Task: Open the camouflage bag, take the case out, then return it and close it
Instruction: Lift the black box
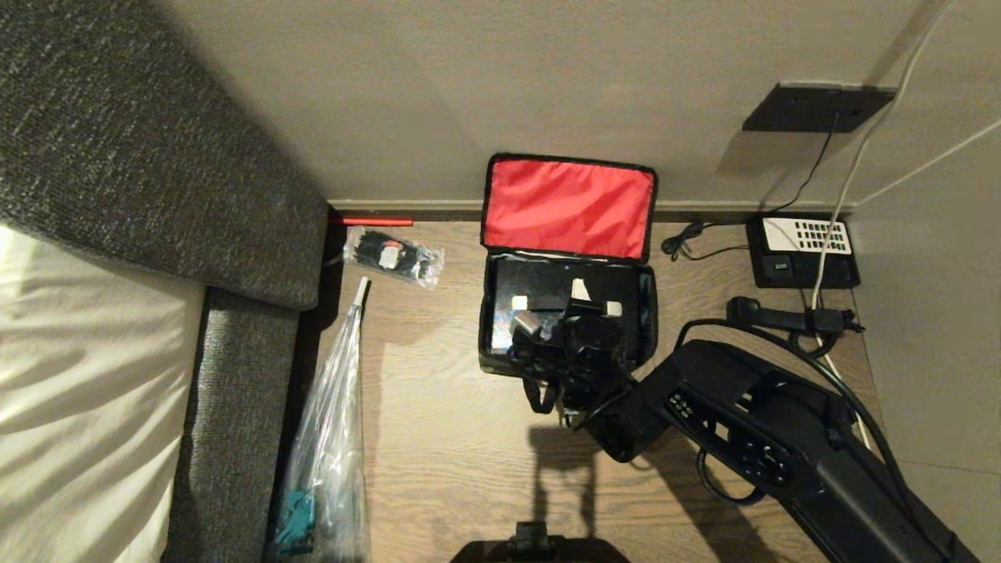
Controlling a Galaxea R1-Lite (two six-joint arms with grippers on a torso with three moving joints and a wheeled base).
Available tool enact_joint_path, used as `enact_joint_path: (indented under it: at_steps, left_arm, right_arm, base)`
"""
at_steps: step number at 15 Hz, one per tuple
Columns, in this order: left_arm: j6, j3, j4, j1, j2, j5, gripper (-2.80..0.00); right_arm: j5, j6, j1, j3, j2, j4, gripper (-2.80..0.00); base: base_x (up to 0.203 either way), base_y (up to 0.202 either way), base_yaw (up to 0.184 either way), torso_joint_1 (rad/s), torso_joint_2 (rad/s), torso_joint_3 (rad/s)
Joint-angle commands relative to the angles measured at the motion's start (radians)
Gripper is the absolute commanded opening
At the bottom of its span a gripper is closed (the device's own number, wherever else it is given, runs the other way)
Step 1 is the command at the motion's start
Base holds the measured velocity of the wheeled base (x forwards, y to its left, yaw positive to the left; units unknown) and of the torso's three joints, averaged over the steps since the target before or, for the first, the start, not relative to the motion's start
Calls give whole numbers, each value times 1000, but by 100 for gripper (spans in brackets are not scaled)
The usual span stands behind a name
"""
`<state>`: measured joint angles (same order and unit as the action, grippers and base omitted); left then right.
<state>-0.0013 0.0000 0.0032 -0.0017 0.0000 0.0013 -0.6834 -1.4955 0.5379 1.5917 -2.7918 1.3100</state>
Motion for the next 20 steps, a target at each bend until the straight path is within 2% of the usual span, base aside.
enact_joint_path:
  at_steps: [1, 5, 12, 20]
  left_arm:
    - [0, 0, 0, 0, 0, 0, -280]
    - [0, 0, 0, 0, 0, 0, -280]
    - [0, 0, 0, 0, 0, 0, -280]
    - [0, 0, 0, 0, 0, 0, -280]
  right_arm:
    - [-7, -5, 3, -7, -6, 19, -280]
    - [-9, -6, 16, -31, 5, 68, -280]
    - [-11, 1, 68, -170, 138, 126, -280]
    - [-16, -11, 111, -187, 195, 173, -280]
  base:
    - [0, 0, 0, 0, 0, 0]
    - [0, 0, 0, 0, 0, 0]
    - [0, 0, 0, 0, 0, 0]
    - [0, 0, 0, 0, 0, 0]
